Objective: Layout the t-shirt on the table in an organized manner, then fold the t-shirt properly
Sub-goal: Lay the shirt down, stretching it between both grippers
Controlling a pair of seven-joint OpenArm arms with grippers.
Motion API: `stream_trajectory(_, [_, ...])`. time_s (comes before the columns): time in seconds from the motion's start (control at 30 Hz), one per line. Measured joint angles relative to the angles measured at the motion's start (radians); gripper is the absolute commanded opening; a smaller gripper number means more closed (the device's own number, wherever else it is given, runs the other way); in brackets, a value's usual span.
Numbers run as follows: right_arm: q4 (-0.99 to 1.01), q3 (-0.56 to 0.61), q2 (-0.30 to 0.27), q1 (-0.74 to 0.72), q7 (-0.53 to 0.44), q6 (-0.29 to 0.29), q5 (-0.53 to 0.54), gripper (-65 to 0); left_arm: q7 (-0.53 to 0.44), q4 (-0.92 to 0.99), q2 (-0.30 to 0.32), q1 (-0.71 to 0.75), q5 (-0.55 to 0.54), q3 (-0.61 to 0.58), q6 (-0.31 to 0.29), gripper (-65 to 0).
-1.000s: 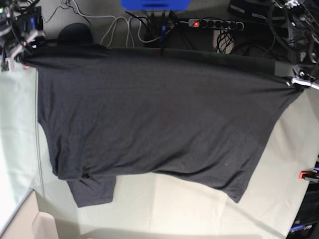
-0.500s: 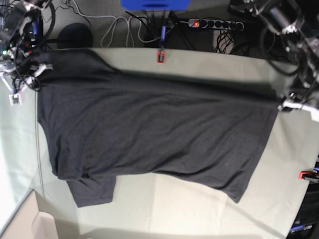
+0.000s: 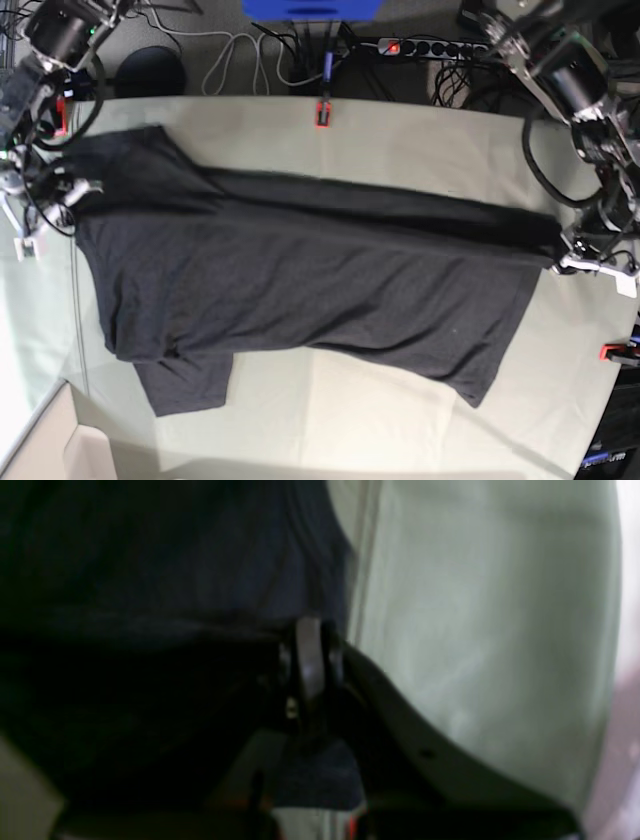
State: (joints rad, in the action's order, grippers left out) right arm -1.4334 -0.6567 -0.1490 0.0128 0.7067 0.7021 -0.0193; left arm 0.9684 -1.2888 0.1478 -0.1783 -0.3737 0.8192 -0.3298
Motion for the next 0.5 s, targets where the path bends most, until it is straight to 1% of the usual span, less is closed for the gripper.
stream_trajectory(0.13, [0.061, 0.008, 0.004, -0.039, -0.002, 0.000, 0.000, -65.0, -0.021, 0.085, 0.024, -0.025, 0.001, -0.001, 0.004, -64.9])
stream_trajectory(0.27, [0.098, 0.007, -0.005, -0.065, 0.000, 0.000, 0.000, -65.0, -0.135, 0.130, 0.035, -0.024, 0.003, -0.071, 0.005, -64.8])
stream_trajectory(0.3, [0.111, 0.006, -0.010, -0.080, 0.003, 0.000, -0.003, -65.0, -0.181, 0.142, 0.035, -0.024, 0.002, -0.100, 0.005, -64.7])
stream_trajectory(0.37, [0.126, 0.006, -0.015, -0.104, 0.000, 0.000, -0.002, -65.0, -0.195, 0.151, 0.032, -0.024, 0.001, -0.135, 0.004, -64.6])
stream_trajectory(0.5, [0.187, 0.010, -0.034, -0.152, -0.002, 0.000, 0.000, -65.0, -0.214, 0.157, 0.033, -0.019, -0.003, -0.147, 0.005, -64.5])
